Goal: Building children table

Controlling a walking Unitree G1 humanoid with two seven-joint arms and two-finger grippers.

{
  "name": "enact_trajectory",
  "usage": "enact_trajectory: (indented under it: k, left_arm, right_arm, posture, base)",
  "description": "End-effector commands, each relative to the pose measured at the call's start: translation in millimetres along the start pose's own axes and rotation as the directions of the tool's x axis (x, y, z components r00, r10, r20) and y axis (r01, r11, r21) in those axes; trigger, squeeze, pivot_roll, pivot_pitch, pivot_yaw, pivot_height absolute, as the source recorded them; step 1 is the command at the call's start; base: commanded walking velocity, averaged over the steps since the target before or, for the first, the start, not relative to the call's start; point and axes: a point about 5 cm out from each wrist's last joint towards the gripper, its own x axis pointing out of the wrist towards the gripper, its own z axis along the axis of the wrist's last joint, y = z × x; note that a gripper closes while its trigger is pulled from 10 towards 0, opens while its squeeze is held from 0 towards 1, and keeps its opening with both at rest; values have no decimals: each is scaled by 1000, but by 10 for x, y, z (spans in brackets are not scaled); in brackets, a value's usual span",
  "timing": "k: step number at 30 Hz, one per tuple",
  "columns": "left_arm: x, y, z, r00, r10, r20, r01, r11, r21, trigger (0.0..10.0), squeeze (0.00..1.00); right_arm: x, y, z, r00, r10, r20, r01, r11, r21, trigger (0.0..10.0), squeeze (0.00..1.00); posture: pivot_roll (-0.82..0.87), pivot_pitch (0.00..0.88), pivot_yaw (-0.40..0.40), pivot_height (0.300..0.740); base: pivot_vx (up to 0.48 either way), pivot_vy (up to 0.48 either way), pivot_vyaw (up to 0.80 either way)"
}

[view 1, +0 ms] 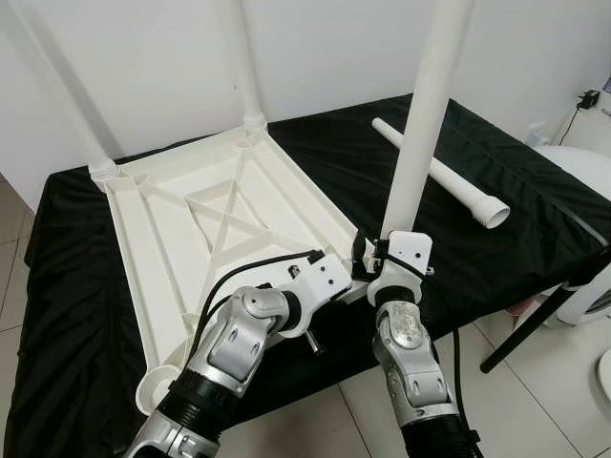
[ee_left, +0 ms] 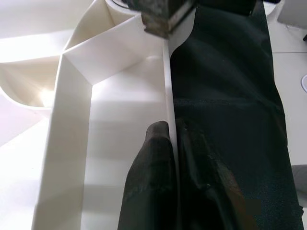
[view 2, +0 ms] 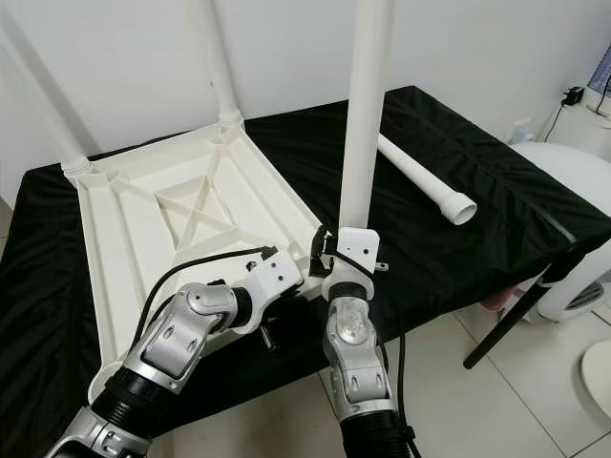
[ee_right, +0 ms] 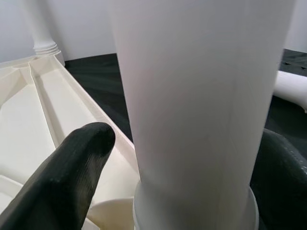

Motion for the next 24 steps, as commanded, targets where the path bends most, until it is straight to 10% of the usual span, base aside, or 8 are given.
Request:
enact_trajectory:
  k: [1,6,7,15,16,18,19,24]
  left_arm:
    - [-61,34,295,988,80,129,-91,993,80,10000,0]
    - [-49,23,281,992,67,108,-78,992,94,10000,0]
    - [-48,9,286,993,47,113,-56,995,80,10000,1000]
    - [-55,17,306,993,32,109,-42,995,86,10000,1000]
    - [-58,24,304,994,35,104,-45,995,94,10000,655]
    - [-59,28,303,994,37,100,-47,994,100,10000,655]
    - [-63,31,301,995,36,98,-46,994,103,10000,0]
    - [-65,36,299,995,39,95,-48,993,103,10000,0]
  right_arm:
    - [-62,66,-62,999,22,-28,-21,1000,20,10000,1000]
    - [-60,49,-65,999,15,-29,-15,1000,10,10000,525]
    - [-58,47,-64,1000,12,-29,-11,1000,9,10000,349]
    - [-56,32,-72,1000,3,-28,-3,1000,6,10000,145]
    - [-53,28,-73,1000,3,-28,-3,1000,5,10000,122]
    - [-52,25,-73,1000,3,-28,-3,1000,4,10000,122]
    - [-48,23,-72,1000,6,-26,-6,1000,2,10000,75]
    - [-24,-2,-62,1000,13,-20,-13,1000,-7,10000,0]
  posture:
    - [-93,61,84,740]
    - [-98,67,92,740]
    - [-99,68,95,740]
    - [-97,73,101,740]
    - [-97,73,101,740]
    - [-97,73,101,740]
    - [-95,73,101,740]
    - [-94,72,101,740]
  base:
    - [0,0,0]
    - [0,0,0]
    - [0,0,0]
    - [0,0,0]
    - [0,0,0]
    - [0,0,0]
    - [0,0,0]
    - [0,0,0]
